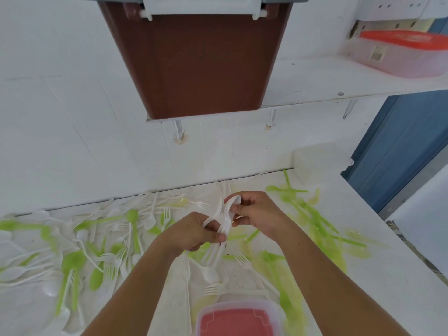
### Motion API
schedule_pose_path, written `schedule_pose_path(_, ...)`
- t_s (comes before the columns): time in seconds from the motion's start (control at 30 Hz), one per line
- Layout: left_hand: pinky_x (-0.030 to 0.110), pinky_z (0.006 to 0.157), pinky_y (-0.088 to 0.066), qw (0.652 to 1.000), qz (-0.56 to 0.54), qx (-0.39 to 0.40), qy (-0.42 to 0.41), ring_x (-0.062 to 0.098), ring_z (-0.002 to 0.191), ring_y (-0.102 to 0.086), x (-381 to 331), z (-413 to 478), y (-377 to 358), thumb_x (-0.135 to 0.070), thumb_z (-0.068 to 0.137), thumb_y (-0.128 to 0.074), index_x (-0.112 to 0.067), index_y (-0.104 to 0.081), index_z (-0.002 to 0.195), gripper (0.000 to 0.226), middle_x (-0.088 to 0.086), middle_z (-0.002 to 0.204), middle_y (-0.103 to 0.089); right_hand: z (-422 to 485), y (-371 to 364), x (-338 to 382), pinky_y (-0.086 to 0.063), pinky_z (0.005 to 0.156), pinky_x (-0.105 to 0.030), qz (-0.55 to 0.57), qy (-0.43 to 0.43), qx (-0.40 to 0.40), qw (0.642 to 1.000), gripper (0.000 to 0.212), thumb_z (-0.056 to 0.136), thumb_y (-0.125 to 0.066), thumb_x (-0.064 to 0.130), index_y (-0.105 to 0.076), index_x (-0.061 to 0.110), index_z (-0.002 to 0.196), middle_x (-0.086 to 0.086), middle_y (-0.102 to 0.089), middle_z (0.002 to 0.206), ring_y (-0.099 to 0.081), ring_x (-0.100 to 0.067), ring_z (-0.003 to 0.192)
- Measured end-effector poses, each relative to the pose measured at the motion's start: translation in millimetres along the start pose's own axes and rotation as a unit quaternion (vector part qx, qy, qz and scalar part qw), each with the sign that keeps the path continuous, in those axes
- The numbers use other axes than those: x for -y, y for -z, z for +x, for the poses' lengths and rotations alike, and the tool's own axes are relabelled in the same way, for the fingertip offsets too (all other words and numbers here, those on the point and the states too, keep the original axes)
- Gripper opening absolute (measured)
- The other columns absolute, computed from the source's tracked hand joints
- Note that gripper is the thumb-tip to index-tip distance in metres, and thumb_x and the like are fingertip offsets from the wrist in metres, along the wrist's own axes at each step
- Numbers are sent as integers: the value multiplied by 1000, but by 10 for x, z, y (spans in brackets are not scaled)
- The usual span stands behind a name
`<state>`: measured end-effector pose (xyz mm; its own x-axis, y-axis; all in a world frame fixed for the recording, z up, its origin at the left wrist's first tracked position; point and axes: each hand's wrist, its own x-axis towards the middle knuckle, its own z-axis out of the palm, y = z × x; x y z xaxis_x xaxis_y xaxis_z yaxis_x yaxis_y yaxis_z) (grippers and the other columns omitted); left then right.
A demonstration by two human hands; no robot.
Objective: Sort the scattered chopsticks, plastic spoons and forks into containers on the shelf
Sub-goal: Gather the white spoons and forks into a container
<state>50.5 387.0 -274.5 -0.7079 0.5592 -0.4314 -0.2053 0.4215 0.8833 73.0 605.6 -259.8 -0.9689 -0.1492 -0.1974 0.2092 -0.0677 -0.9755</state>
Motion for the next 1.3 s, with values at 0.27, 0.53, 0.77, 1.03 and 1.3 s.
schedule_pose_path(0.27,26,46,-16,992,-111,-27,-55,14,48,-26,94,-279,-130,-28,94,-73,-6,-76,102,24,9,90,-72,15,-188,85,-60,72,-39,-13,35,-29,999,19,94,-63,-6,-77,6,99,-15,-75,91,-71,-28,83)
schedule_pose_path(0.53,20,43,-25,998,-40,-39,-19,10,46,-36,204,-663,50,-29,84,-80,-1,-76,94,31,10,81,-70,-223,-469,95,-62,73,-29,-199,70,-43,976,24,89,-67,2,-77,23,94,7,-76,89,-73,-17,83)
schedule_pose_path(0.77,15,70,-46,988,124,-87,24,-2,77,-66,360,-1564,177,-32,93,-76,-26,-80,108,16,-15,97,-77,-693,-925,-67,-58,70,-32,-293,90,-14,952,22,84,-73,3,-78,25,83,9,-74,81,-68,-12,71)
schedule_pose_path(1.03,23,57,-36,983,89,-151,56,10,57,-40,1239,-2920,456,-33,97,-47,-32,-57,92,11,-2,81,-61,-1261,-1587,-628,-61,77,-48,-239,-7,-126,963,28,80,-73,8,-78,36,79,7,-74,74,-72,-21,71)
schedule_pose_path(1.3,27,77,-47,926,354,-127,42,8,84,-58,1703,-2900,475,-22,103,-50,-20,-68,104,17,-8,100,-62,-1638,-1968,-464,-61,77,-39,-261,-23,-269,927,23,79,-68,9,-78,29,74,9,-73,72,-72,-18,75)
